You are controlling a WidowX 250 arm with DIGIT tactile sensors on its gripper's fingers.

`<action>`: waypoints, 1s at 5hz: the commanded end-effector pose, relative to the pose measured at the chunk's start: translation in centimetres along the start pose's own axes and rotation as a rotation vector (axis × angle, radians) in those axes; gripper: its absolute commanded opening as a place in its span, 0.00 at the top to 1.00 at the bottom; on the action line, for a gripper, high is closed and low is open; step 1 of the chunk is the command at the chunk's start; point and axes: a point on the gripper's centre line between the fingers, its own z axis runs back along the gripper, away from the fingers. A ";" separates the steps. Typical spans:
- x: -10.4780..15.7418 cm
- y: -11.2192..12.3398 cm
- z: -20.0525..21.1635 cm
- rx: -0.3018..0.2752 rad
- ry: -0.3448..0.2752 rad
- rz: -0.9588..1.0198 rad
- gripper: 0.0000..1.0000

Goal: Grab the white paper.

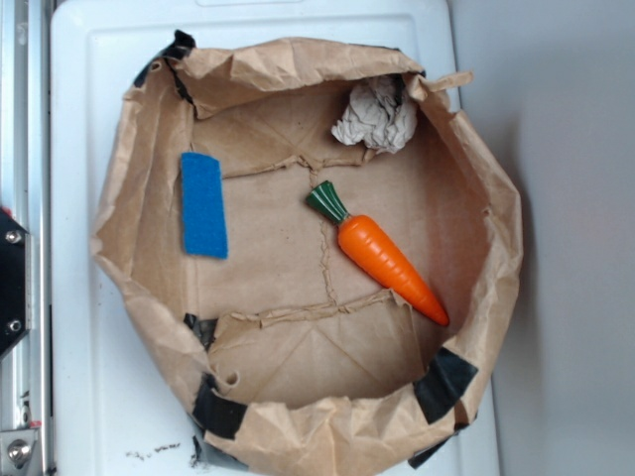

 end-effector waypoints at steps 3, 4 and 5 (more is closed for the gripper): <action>5.6 -0.7 -2.2 -0.028 -0.043 0.102 0.00; 7.2 -0.3 -2.8 -0.049 -0.088 0.121 0.00; 7.2 -0.3 -2.8 -0.049 -0.088 0.121 0.00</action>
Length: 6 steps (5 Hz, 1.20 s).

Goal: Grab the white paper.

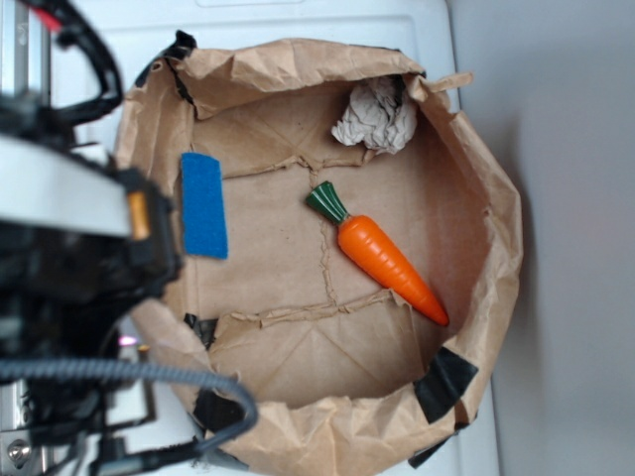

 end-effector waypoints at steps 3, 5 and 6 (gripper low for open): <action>1.0 2.1 0.5 -0.024 -0.100 0.021 0.00; 7.6 1.5 -5.2 -0.007 -0.125 0.172 0.00; 9.9 1.0 -7.6 0.033 -0.114 0.214 0.00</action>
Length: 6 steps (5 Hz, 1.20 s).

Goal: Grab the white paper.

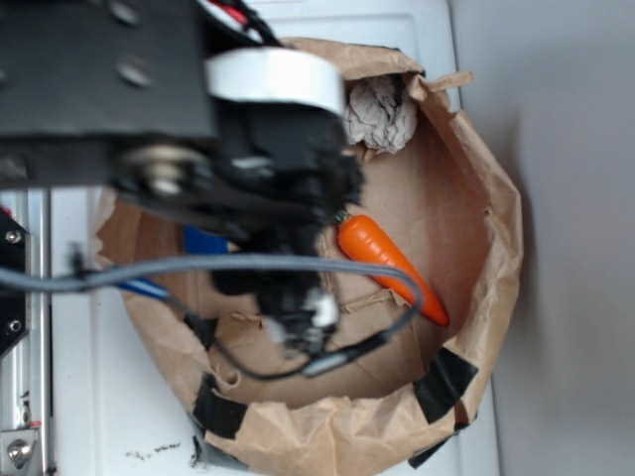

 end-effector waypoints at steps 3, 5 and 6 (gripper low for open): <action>5.2 -0.3 -3.1 0.100 -0.036 0.106 0.00; 5.2 -0.3 -3.1 0.100 -0.036 0.106 0.00; 5.0 1.5 -5.2 0.103 -0.094 0.137 0.00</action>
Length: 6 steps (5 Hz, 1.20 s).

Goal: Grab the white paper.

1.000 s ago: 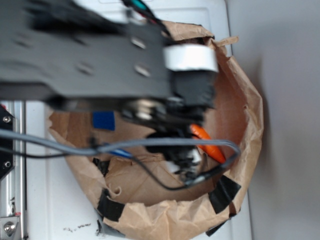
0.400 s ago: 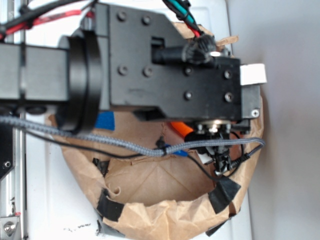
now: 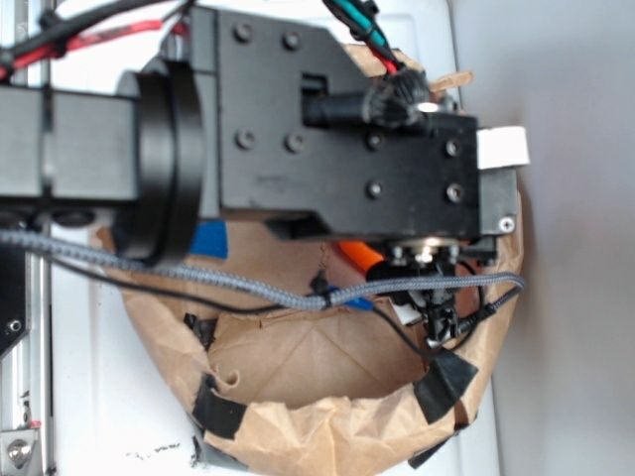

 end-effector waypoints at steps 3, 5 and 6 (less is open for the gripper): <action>2.7 4.3 -4.5 -0.012 -0.182 0.157 0.00; 4.3 3.3 -6.7 0.041 -0.210 0.210 0.00; 3.9 3.3 -6.4 0.050 -0.219 0.192 1.00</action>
